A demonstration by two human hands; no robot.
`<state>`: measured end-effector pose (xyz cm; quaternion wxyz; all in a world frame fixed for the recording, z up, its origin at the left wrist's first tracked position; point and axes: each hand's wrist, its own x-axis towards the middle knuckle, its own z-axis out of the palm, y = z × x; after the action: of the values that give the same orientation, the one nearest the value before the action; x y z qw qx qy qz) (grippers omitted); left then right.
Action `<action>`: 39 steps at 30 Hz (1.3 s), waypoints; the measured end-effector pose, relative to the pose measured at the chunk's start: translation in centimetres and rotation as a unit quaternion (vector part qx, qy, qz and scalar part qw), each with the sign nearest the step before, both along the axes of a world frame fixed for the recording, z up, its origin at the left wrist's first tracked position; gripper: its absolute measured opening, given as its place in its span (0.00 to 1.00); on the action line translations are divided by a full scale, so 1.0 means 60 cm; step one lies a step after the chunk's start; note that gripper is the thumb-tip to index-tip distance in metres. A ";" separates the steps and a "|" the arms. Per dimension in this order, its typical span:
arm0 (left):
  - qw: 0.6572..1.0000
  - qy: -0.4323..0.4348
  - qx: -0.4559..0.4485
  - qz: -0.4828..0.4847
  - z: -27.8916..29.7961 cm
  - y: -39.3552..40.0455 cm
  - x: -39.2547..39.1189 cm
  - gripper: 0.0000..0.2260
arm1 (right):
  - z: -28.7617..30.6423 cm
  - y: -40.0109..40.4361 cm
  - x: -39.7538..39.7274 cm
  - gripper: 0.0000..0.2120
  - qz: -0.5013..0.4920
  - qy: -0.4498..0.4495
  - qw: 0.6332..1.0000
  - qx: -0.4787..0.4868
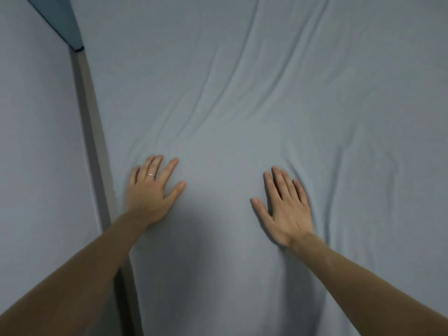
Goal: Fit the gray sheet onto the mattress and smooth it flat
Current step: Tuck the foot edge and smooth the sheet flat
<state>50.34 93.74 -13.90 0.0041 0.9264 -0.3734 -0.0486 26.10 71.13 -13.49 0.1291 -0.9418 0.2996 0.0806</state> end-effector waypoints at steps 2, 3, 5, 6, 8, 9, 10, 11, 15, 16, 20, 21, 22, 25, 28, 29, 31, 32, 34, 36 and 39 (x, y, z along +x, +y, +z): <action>0.998 -0.038 -0.057 -0.006 0.016 -0.024 0.049 0.26 | 0.016 0.000 0.043 0.31 -0.008 -0.022 1.000 -0.009; 0.996 -0.050 -0.080 0.000 0.021 -0.045 0.083 0.24 | 0.023 -0.002 0.073 0.30 -0.002 -0.035 0.999 -0.011; 0.992 -0.046 -0.114 0.011 0.028 -0.105 0.172 0.22 | 0.029 -0.008 0.158 0.29 0.011 -0.058 0.998 0.002; 0.992 -0.027 -0.120 0.009 0.030 -0.138 0.214 0.22 | 0.027 -0.012 0.203 0.29 0.013 -0.069 0.997 0.014; 0.994 0.009 -0.102 -0.023 0.026 -0.194 0.294 0.24 | 0.019 -0.024 0.300 0.30 0.005 -0.074 0.997 0.034; 0.996 0.013 -0.077 -0.051 0.017 -0.214 0.339 0.25 | 0.010 -0.032 0.352 0.30 -0.009 -0.075 0.997 0.030; 0.996 0.009 -0.046 -0.073 0.010 -0.227 0.377 0.27 | 0.003 -0.043 0.392 0.31 -0.026 -0.074 0.997 0.021; 0.996 0.012 -0.013 -0.084 0.003 -0.233 0.415 0.29 | 0.000 -0.057 0.424 0.31 -0.046 -0.067 0.997 0.016; 0.993 0.054 0.080 -0.062 -0.020 -0.204 0.536 0.34 | -0.024 -0.104 0.484 0.33 -0.090 -0.007 0.996 0.029; 0.993 0.054 0.077 -0.069 -0.028 -0.192 0.545 0.34 | -0.028 -0.106 0.483 0.33 -0.088 0.005 0.996 0.021; 0.996 0.033 0.035 -0.077 -0.033 -0.179 0.550 0.32 | -0.025 -0.102 0.488 0.32 -0.099 0.014 0.995 0.002; 0.996 0.032 0.032 -0.075 -0.033 -0.179 0.548 0.33 | -0.022 -0.100 0.489 0.32 -0.101 0.014 0.995 0.000; 0.996 0.031 0.034 -0.073 -0.032 -0.179 0.548 0.33 | -0.020 -0.099 0.490 0.32 -0.104 0.013 0.995 -0.001; 0.996 0.039 0.039 -0.068 -0.027 -0.182 0.553 0.32 | -0.016 -0.098 0.496 0.32 -0.110 0.009 0.994 -0.005; 0.996 0.032 0.029 -0.078 -0.022 -0.185 0.557 0.32 | -0.003 -0.090 0.508 0.32 -0.108 0.008 0.994 -0.006; 0.996 0.029 0.017 -0.087 -0.016 -0.189 0.559 0.32 | 0.007 -0.086 0.513 0.32 -0.102 0.010 0.995 -0.001; 0.996 0.035 -0.008 -0.084 0.001 -0.197 0.564 0.34 | 0.029 -0.068 0.526 0.32 -0.082 0.014 0.996 0.012; 0.996 0.042 -0.017 -0.072 0.013 -0.201 0.567 0.33 | 0.045 -0.058 0.535 0.32 -0.074 0.015 0.997 0.021; 0.996 0.064 -0.016 -0.051 0.051 -0.215 0.576 0.30 | 0.088 -0.046 0.558 0.31 -0.072 0.004 0.997 0.039; 0.995 0.082 -0.013 -0.048 0.090 -0.225 0.580 0.27 | 0.131 -0.034 0.579 0.31 -0.074 -0.004 0.996 0.056; 0.995 0.089 -0.009 -0.053 0.157 -0.232 0.588 0.26 | 0.203 -0.024 0.611 0.31 -0.081 -0.020 0.994 0.075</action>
<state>85.61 79.83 -4.49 0.0428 0.8973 -0.4205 -0.1273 62.76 69.71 -1.32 0.2109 -0.9037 0.3653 0.0736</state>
